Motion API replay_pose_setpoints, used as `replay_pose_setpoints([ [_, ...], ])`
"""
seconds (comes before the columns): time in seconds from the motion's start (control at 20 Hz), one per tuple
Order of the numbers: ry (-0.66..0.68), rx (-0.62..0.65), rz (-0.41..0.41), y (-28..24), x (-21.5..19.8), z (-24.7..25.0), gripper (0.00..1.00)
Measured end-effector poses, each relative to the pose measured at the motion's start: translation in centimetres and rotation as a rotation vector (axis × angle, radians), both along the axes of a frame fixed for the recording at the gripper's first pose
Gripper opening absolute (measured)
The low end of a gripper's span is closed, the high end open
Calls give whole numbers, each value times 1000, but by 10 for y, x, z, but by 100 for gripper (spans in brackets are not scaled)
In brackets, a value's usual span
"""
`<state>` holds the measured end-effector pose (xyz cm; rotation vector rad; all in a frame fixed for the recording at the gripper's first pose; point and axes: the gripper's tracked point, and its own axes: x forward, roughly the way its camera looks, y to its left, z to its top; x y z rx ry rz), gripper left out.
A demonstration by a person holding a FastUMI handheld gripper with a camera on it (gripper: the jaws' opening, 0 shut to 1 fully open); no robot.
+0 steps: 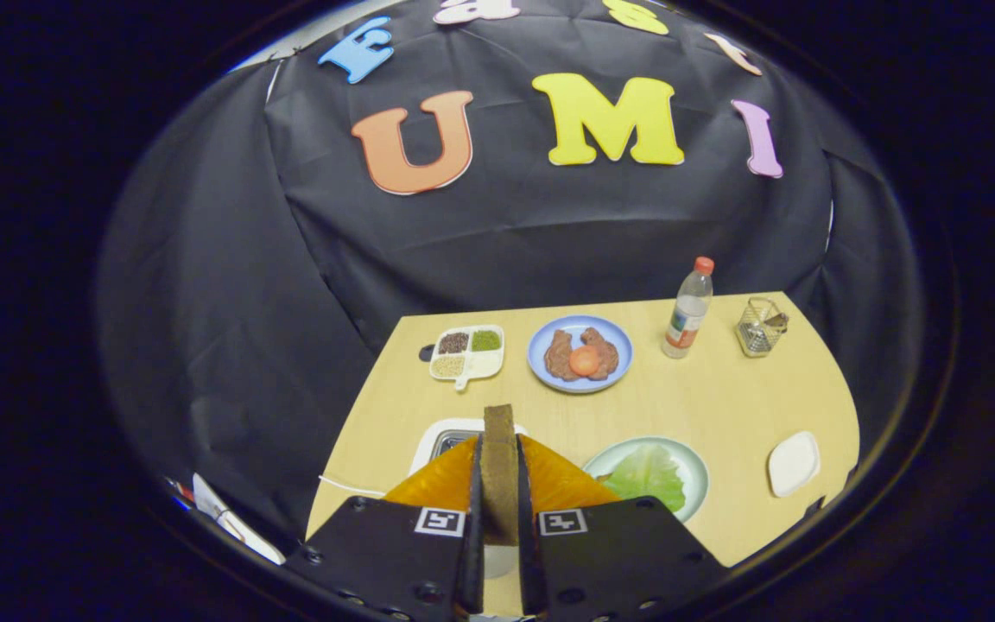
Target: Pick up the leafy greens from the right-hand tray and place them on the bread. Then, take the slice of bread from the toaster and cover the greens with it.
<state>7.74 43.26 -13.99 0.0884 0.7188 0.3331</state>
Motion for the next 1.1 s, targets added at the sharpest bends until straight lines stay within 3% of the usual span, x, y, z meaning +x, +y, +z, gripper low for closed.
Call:
replay_pose_setpoints([
  [0.25, -6, -11, -46, -36, 7, 3, 16],
  [0.7, 138, -78, -153, -85, 25, -79, 16],
  [1.1, 265, -39, -135, -85, 29, -147, 16],
])
